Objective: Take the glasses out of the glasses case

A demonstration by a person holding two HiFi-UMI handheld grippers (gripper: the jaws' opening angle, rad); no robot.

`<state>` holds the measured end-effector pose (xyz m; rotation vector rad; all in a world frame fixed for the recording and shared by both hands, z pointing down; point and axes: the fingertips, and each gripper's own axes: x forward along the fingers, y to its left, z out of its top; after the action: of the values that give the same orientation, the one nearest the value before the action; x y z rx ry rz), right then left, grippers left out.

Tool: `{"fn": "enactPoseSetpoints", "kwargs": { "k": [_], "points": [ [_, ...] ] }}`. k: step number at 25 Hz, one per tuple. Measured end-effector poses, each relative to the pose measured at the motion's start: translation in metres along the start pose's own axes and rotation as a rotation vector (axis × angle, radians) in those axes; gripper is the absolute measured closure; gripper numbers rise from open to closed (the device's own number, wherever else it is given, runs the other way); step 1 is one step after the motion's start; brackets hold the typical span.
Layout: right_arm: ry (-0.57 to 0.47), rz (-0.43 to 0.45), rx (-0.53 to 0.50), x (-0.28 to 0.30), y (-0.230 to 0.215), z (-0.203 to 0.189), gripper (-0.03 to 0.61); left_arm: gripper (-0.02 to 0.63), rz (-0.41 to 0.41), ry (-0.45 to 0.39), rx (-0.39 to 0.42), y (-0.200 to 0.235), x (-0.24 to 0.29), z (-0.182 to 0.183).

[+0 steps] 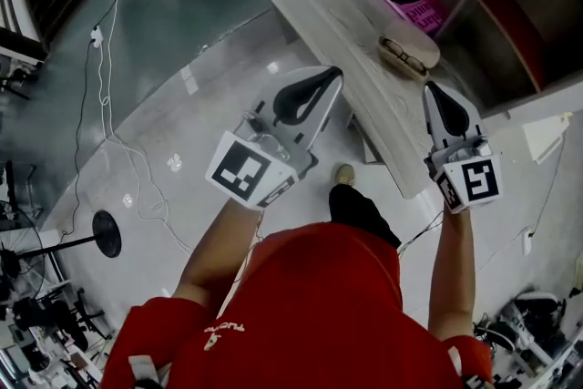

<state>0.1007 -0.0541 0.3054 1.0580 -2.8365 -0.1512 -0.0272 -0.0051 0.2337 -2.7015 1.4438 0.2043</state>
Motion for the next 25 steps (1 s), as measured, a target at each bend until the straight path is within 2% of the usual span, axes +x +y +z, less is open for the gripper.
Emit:
{"fn": "enactPoseSetpoints", "kwargs": {
  "k": [9, 15, 20, 25],
  "points": [
    [0.185, 0.047, -0.027, 0.062, -0.079, -0.063, 0.572, 0.601, 0.001, 0.040, -0.024, 0.037, 0.079, -0.034],
    [0.315, 0.092, -0.048, 0.093, -0.097, -0.108, 0.572, 0.601, -0.005, 0.058, -0.045, 0.059, 0.104, -0.052],
    [0.416, 0.109, -0.029, 0.107, -0.101, -0.139, 0.560, 0.601, -0.063, 0.098, -0.060, 0.069, 0.113, -0.067],
    [0.482, 0.114, 0.001, 0.121, -0.103, -0.160, 0.547, 0.601, -0.103, 0.089, -0.067, 0.088, 0.129, -0.071]
  ]
}}
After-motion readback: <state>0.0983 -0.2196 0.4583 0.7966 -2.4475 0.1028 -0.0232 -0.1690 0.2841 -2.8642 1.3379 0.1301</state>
